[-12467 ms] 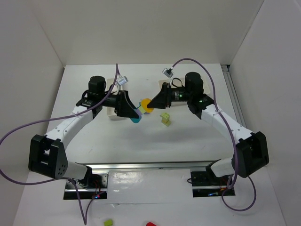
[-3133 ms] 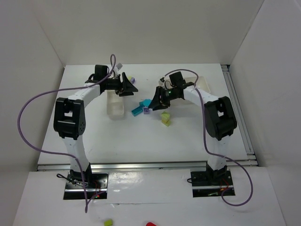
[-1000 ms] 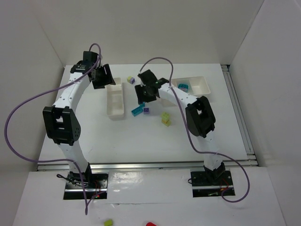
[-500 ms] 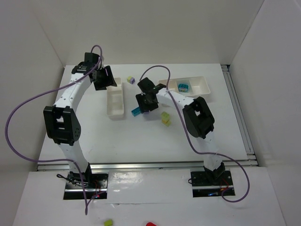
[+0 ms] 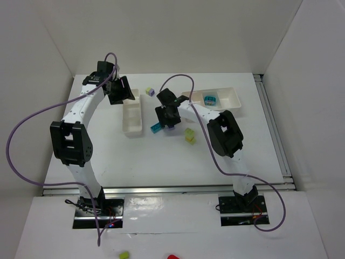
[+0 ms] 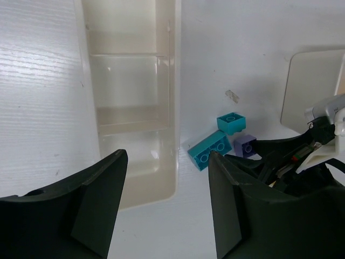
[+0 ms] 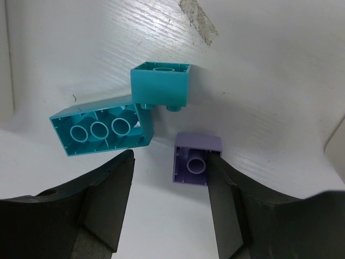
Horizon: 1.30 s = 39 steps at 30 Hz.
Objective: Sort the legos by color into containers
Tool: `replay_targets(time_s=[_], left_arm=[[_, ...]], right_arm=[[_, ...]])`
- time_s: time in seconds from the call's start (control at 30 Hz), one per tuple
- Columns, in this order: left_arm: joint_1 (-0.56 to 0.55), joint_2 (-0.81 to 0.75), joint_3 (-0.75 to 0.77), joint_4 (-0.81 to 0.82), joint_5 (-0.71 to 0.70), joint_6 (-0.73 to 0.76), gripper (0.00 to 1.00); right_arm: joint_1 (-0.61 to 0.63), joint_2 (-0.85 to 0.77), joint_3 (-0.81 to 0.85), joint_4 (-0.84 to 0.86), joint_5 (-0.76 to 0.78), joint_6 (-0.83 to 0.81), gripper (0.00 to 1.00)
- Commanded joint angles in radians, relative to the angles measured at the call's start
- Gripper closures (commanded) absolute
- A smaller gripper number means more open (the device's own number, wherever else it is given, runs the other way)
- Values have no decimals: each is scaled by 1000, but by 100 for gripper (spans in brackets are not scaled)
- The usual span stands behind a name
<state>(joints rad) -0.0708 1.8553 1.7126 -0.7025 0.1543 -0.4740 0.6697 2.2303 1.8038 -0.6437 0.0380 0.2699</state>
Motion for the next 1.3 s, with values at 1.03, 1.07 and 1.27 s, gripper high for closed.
replay_targets(time_s=[1.03, 1.07, 1.27], left_arm=[[-3, -21, 7, 24, 71, 0, 29], [-3, -21, 7, 24, 71, 0, 29], [-12, -11, 7, 24, 80, 9, 29]], right_arm=[[57, -187, -123, 55, 25, -31, 81], [68, -187, -110, 44, 25, -31, 76], [68, -187, -92, 24, 16, -31, 38]])
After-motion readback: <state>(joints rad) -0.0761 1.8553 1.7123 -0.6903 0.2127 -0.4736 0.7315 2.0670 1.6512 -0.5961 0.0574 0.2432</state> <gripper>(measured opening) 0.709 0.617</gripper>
